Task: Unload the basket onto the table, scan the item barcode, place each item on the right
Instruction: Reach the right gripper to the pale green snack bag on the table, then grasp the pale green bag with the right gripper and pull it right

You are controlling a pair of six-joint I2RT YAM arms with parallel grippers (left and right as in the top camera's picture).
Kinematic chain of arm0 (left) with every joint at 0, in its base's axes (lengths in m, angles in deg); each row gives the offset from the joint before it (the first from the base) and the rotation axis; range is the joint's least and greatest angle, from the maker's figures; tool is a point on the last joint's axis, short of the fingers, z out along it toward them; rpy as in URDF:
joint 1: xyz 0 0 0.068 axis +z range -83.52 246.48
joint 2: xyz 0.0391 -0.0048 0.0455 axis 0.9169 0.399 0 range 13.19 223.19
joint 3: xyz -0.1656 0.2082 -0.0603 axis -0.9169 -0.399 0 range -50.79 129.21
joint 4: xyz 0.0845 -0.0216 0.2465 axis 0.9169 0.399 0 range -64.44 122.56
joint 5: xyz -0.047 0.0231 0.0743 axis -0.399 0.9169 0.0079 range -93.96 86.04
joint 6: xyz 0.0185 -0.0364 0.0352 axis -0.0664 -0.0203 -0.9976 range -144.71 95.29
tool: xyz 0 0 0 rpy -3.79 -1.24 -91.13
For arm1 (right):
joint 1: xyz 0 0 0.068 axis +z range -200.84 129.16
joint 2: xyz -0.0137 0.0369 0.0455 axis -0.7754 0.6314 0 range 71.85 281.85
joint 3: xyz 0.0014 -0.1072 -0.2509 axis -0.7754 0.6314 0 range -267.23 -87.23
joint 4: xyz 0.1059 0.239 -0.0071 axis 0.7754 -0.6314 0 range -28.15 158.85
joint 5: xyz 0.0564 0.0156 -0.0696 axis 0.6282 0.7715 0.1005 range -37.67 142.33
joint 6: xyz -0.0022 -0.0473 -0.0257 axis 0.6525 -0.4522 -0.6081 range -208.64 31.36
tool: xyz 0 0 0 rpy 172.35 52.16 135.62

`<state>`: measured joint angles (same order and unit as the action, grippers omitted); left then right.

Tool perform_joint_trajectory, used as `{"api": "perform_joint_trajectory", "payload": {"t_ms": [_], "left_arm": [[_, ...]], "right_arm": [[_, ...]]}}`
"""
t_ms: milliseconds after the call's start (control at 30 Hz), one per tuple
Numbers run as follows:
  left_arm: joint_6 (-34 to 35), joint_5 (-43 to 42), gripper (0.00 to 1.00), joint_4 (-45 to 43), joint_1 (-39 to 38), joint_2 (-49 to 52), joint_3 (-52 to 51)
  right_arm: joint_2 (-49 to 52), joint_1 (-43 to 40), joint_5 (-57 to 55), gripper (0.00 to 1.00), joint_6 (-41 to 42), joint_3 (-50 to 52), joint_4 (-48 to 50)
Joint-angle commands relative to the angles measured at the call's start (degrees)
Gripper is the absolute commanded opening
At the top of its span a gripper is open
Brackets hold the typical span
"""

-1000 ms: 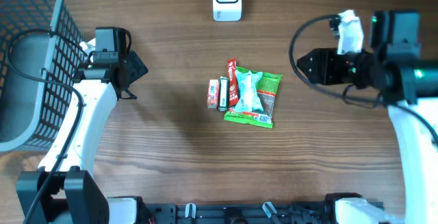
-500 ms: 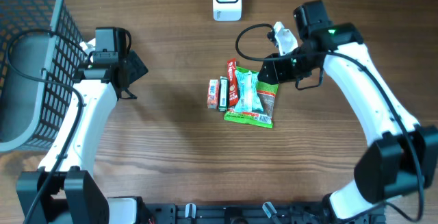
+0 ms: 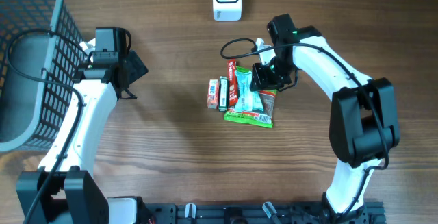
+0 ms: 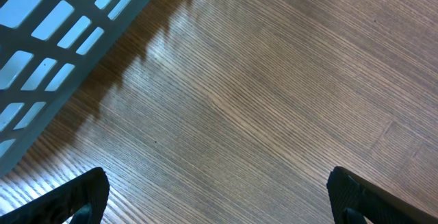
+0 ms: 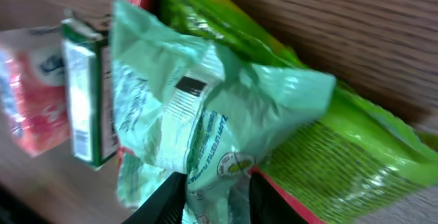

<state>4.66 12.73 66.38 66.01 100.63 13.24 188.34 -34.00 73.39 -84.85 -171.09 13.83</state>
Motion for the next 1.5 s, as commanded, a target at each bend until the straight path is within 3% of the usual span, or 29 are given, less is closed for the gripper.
{"api": "perform_joint_trajectory", "payload": {"t_ms": [0,133,200,233,367,533,600,633,667,733,833,1033,1200,1467], "left_arm": [[-0.63,0.92,1.0,-0.04,0.17,0.28,0.04],[-0.63,0.92,1.0,-0.04,0.17,0.28,0.04],[-0.63,0.92,1.0,-0.04,0.17,0.28,0.04],[-0.63,0.92,1.0,-0.02,0.17,0.28,0.04],[-0.63,0.92,1.0,-0.04,0.17,0.28,0.04],[-0.63,0.92,1.0,-0.02,0.17,0.28,0.04],[-0.63,0.92,1.0,-0.04,0.17,0.28,0.04],[-0.63,0.92,1.0,-0.04,0.17,0.28,0.04],[-0.63,0.92,1.0,-0.04,0.17,0.28,0.04],[-0.63,0.92,1.0,-0.04,0.17,0.28,0.04],[-0.63,0.92,1.0,-0.04,0.17,0.28,0.04],[-0.63,0.92,1.0,-0.04,0.17,0.28,0.04],[-0.63,0.92,1.0,-0.04,0.17,0.28,0.04],[-0.63,0.92,1.0,-0.04,0.17,0.28,0.04]], "right_arm": [[2.67,0.02,-10.51,0.26,2.82,1.09,1.64],[2.01,0.0,-5.97,0.24,2.12,0.74,1.81],[0.17,0.0,-1.38,0.27,2.21,-0.46,1.62],[-1.09,0.02,0.07,0.34,2.38,-0.57,1.68],[-1.75,0.02,-1.62,0.49,2.38,-0.11,1.44],[-1.73,0.02,-3.67,0.5,2.45,6.12,6.6],[-1.73,0.02,-3.65,0.42,2.45,10.23,10.49],[-1.73,0.02,-3.65,0.32,2.43,11.32,11.32],[-1.73,0.02,-3.48,0.14,2.38,11.43,11.23],[-2.43,-0.04,-1.99,0.04,2.16,9.73,9.55],[-6.05,-0.11,-1.75,0.04,2.19,5.64,5.88],[-22.73,-4.5,-4.13,0.04,5.79,3.82,2.73],[-25.73,-8.52,-4.13,0.04,8.28,5.09,-1.73],[-25.68,-8.46,-4.13,0.04,25.35,23.85,15.63]]}}
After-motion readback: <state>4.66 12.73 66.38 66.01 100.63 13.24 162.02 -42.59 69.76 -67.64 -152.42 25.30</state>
